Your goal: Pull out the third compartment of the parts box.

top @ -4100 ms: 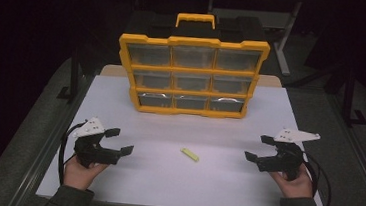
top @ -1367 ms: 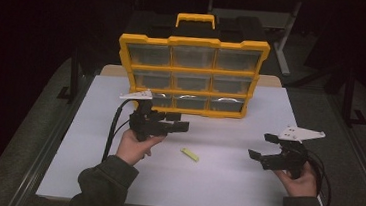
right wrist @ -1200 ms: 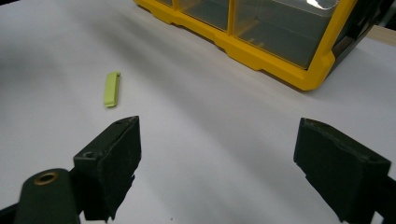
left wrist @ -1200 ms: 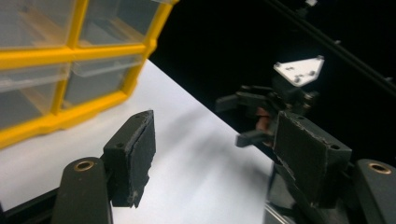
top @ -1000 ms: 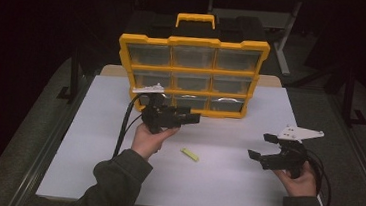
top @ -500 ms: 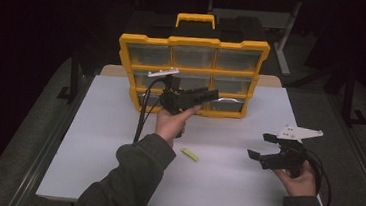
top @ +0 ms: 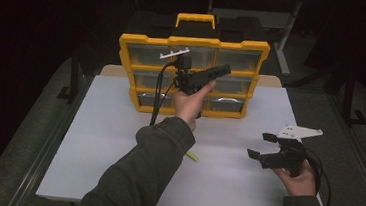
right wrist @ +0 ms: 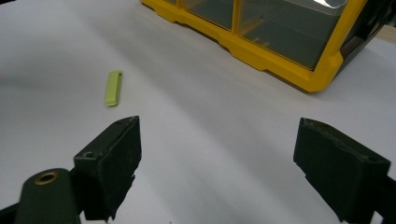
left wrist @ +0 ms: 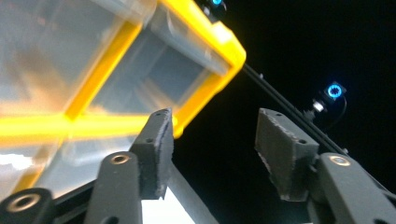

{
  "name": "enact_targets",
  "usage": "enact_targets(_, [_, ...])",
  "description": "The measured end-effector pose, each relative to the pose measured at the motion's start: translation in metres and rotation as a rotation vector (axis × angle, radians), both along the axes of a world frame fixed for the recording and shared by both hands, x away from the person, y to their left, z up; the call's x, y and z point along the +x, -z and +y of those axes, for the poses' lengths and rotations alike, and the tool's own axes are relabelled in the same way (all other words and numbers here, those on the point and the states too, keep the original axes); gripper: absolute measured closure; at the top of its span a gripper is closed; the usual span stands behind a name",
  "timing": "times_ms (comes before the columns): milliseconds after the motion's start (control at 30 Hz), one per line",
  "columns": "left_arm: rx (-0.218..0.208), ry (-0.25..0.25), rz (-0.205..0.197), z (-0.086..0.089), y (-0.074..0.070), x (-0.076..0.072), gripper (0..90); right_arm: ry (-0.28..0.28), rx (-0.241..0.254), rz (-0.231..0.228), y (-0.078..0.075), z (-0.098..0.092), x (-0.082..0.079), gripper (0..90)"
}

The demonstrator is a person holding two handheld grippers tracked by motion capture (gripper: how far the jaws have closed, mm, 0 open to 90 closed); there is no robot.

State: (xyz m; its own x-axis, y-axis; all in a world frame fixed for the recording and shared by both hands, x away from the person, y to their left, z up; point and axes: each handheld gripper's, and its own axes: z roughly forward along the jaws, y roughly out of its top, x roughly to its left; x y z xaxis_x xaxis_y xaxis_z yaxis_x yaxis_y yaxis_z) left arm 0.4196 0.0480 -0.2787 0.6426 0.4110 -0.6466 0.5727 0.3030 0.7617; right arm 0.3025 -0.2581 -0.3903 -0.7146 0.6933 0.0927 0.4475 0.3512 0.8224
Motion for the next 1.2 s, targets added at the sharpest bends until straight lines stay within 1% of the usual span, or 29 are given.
enact_targets(33, [0.0, 0.0, 0.0, 0.0, 0.0, 0.0, 50.2, 0.0, 0.0, 0.0, 0.0, 0.0, 0.0, 14.0])
enact_targets(67, [-0.01, -0.01, 0.006, -0.002, -0.001, 0.003, 51.5, -0.002, 0.002, -0.002, 0.0, 0.0, 0.0, 14.0])
enact_targets(100, [-0.03, -0.014, 0.018, -0.005, -0.001, 0.008, 52.8, -0.001, 0.003, -0.002, 0.0, 0.0, 0.0, 14.1])
enact_targets(200, [-0.026, -0.017, 0.027, -0.008, 0.0, 0.012, 54.5, -0.002, 0.003, -0.002, 0.0, 0.0, 0.0, 14.1])
enact_targets(267, [-0.022, -0.02, 0.021, -0.012, 0.0, 0.014, 56.4, -0.004, 0.004, -0.002, 0.0, 0.0, 0.0, 14.2])
enact_targets(333, [-0.037, -0.022, 0.022, -0.015, 0.0, 0.015, 57.5, -0.007, 0.004, -0.002, 0.0, 0.0, 0.0, 14.2])
enact_targets(400, [-0.037, -0.031, 0.018, -0.017, -0.001, 0.017, 61.6, -0.009, 0.003, -0.002, 0.0, 0.0, 0.0, 14.2])
enact_targets(433, [-0.051, -0.033, 0.016, -0.02, -0.002, 0.02, 63.1, -0.011, 0.004, -0.002, 0.0, 0.0, 0.0, 14.2])
enact_targets(500, [-0.046, -0.032, 0.015, -0.022, -0.002, 0.021, 66.7, -0.01, 0.005, -0.003, 0.0, 0.0, 0.0, 14.2])
enact_targets(533, [-0.034, -0.04, 0.011, -0.023, -0.002, 0.023, 67.5, -0.005, 0.008, -0.001, 0.0, -0.001, 0.0, 14.2])
enact_targets(567, [-0.034, -0.04, 0.011, -0.023, -0.002, 0.023, 68.2, -0.005, 0.008, -0.001, 0.0, -0.001, 0.0, 14.2])
enact_targets(633, [-0.045, -0.053, 0.009, -0.024, -0.001, 0.025, 69.5, -0.004, 0.011, -0.003, -0.001, -0.002, 0.0, 14.4])
enact_targets(700, [-0.045, -0.055, 0.003, -0.024, 0.0, 0.028, 71.1, -0.006, 0.012, -0.003, -0.001, -0.002, 0.0, 14.4])
enact_targets(733, [-0.063, -0.06, 0.008, -0.025, 0.001, 0.029, 71.1, -0.006, 0.012, -0.003, -0.001, -0.002, 0.0, 14.4])
enact_targets(767, [-0.066, -0.059, 0.003, -0.025, 0.002, 0.03, 71.4, -0.007, 0.01, -0.001, 0.0, -0.002, 0.001, 14.4])
enact_targets(933, [-0.063, -0.06, -0.006, -0.027, 0.002, 0.031, 74.7, -0.007, 0.012, 0.001, 0.0, -0.001, 0.0, 14.4])
enact_targets(1033, [-0.075, -0.065, -0.013, -0.028, 0.003, 0.032, 77.8, -0.01, 0.01, -0.003, 0.0, -0.001, 0.0, 14.4])
enact_targets(1200, [-0.083, -0.065, -0.021, -0.028, 0.003, 0.032, 79.1, -0.011, 0.009, -0.006, 0.0, -0.001, 0.0, 14.4])
